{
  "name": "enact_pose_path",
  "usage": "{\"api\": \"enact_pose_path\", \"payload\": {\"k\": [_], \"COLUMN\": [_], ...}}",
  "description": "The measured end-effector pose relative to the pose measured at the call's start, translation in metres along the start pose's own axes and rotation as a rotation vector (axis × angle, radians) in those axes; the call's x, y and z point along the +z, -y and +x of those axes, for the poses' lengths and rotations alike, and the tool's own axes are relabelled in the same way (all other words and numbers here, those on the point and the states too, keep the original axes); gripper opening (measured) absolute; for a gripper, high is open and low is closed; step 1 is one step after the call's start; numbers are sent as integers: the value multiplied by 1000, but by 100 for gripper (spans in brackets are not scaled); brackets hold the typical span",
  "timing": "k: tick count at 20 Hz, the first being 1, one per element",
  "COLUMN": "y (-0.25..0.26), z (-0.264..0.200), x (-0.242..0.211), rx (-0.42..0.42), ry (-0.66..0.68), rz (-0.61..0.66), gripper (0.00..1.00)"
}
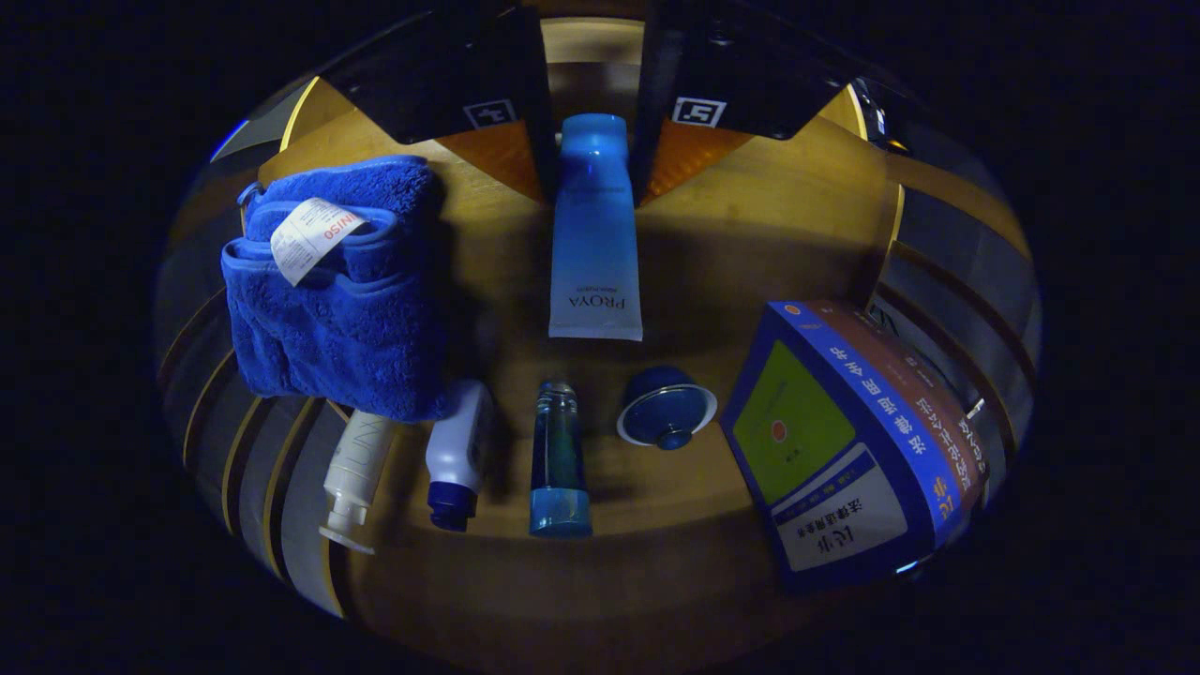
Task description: Pull open the drawer, take out the items inside it, and place them on the countertop above the cabinet.
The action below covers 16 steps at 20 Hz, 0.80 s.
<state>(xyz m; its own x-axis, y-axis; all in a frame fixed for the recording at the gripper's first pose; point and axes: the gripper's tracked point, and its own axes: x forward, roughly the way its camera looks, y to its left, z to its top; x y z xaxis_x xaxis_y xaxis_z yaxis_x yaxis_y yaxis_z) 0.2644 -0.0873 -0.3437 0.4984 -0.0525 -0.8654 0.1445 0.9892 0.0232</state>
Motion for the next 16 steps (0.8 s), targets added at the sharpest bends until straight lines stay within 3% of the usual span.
{"api": "enact_pose_path", "payload": {"k": [2, 9, 12, 16], "y": [1, -2, -6, -13], "z": [1, -30, -63, -124], "x": [1, -13, -31, -58], "rx": [-2, 28, 56, 86], "ry": [12, 55, 126, 319], "rz": [-8, 18, 27, -1], "gripper": [51, 99, 99, 99]}}
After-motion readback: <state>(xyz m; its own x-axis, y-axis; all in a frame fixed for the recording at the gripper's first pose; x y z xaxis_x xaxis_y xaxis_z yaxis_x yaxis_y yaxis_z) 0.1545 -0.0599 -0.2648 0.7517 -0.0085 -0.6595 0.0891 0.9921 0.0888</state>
